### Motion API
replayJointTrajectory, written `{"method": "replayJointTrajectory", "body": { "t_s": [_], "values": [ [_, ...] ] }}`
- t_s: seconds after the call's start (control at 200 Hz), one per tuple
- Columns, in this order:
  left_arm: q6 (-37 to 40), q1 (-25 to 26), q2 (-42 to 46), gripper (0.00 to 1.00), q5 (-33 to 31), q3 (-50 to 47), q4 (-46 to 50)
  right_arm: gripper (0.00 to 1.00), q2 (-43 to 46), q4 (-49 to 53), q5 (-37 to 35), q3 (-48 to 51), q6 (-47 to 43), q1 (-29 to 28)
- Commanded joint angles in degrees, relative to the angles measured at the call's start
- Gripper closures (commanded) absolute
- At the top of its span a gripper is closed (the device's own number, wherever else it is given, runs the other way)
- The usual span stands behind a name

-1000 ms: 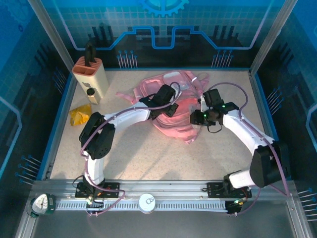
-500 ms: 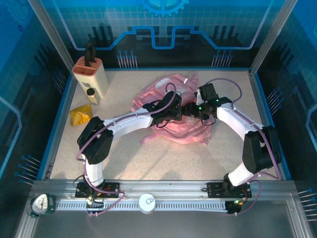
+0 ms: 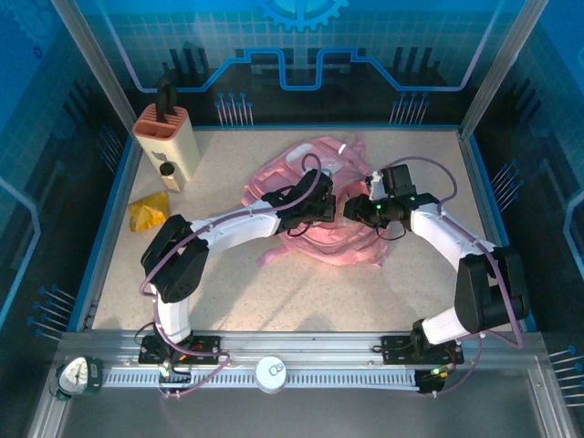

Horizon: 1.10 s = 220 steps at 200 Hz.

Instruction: Pack the student bag

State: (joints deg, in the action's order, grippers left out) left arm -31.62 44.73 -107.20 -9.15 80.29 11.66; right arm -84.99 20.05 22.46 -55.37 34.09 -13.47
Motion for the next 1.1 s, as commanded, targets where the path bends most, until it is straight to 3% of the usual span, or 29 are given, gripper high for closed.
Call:
{"method": "replayJointTrajectory", "body": {
  "t_s": [0.0,0.19,0.29,0.37,0.535,0.63,0.76,0.966,1.096],
  "values": [
    [-2.65,0.07,2.68,1.00,2.81,0.03,-1.58,0.68,-3.14,-5.03,4.23,-0.71,2.92,-1.30],
    [-4.50,0.01,2.99,1.00,2.05,-0.83,-2.51,0.77,-8.65,-12.54,5.64,-3.42,7.39,-3.83],
    [-6.31,-0.84,2.88,1.00,2.86,-1.19,-1.74,0.80,-4.77,-21.15,3.79,1.25,10.78,-4.01],
    [-6.49,-0.89,3.87,1.00,2.00,-2.73,-2.42,0.78,-1.75,-18.84,0.68,2.06,8.20,-3.43],
    [-7.76,-0.99,3.02,1.00,7.29,-2.86,-4.54,0.78,1.04,-16.16,4.46,4.56,6.29,0.63],
    [-7.56,-1.14,3.43,0.76,9.28,-3.34,-5.04,0.73,4.16,-11.17,1.66,4.66,2.84,0.96],
    [-8.02,-1.93,8.84,0.55,10.29,-8.47,-7.62,0.70,8.30,-5.88,-1.74,7.21,-1.13,1.10],
    [-14.36,-5.45,17.10,0.39,7.29,-20.18,-10.43,0.67,14.34,-0.52,-5.02,9.57,-3.10,0.51],
    [-23.03,-9.88,15.60,0.31,12.08,-26.31,-17.16,0.59,16.29,0.89,-6.49,11.40,-2.74,-1.64]
  ]
}}
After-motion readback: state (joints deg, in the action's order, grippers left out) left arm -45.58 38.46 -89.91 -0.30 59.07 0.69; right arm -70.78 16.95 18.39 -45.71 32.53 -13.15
